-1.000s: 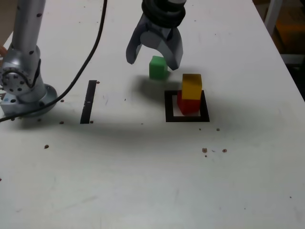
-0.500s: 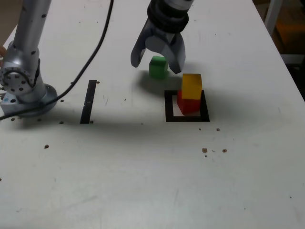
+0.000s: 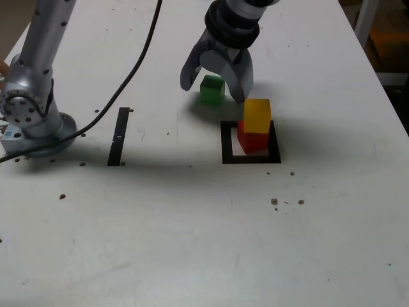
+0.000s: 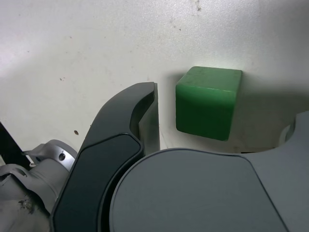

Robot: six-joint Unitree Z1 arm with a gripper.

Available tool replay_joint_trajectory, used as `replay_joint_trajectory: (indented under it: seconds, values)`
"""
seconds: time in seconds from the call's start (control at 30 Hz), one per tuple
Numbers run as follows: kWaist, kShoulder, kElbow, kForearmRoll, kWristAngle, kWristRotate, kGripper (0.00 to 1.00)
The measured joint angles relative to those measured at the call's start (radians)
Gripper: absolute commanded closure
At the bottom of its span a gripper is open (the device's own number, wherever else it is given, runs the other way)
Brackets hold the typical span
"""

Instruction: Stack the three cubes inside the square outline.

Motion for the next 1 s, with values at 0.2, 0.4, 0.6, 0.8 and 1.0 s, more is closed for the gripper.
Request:
replay_joint_trajectory:
  seconds: [0.2, 0.4, 0.6, 0.8, 1.0]
  values:
    - [0.000, 0.020, -0.011, 0.019, 0.030, 0.011, 0.34]
    - [0.001, 0.043, -0.038, 0.047, 0.055, -0.005, 0.51]
    - [0.000, 0.043, -0.047, 0.063, 0.052, -0.040, 0.59]
    - [-0.010, 0.043, -0.047, 0.072, 0.046, -0.049, 0.60]
    - [-0.012, 0.046, -0.054, 0.049, 0.016, -0.054, 0.65]
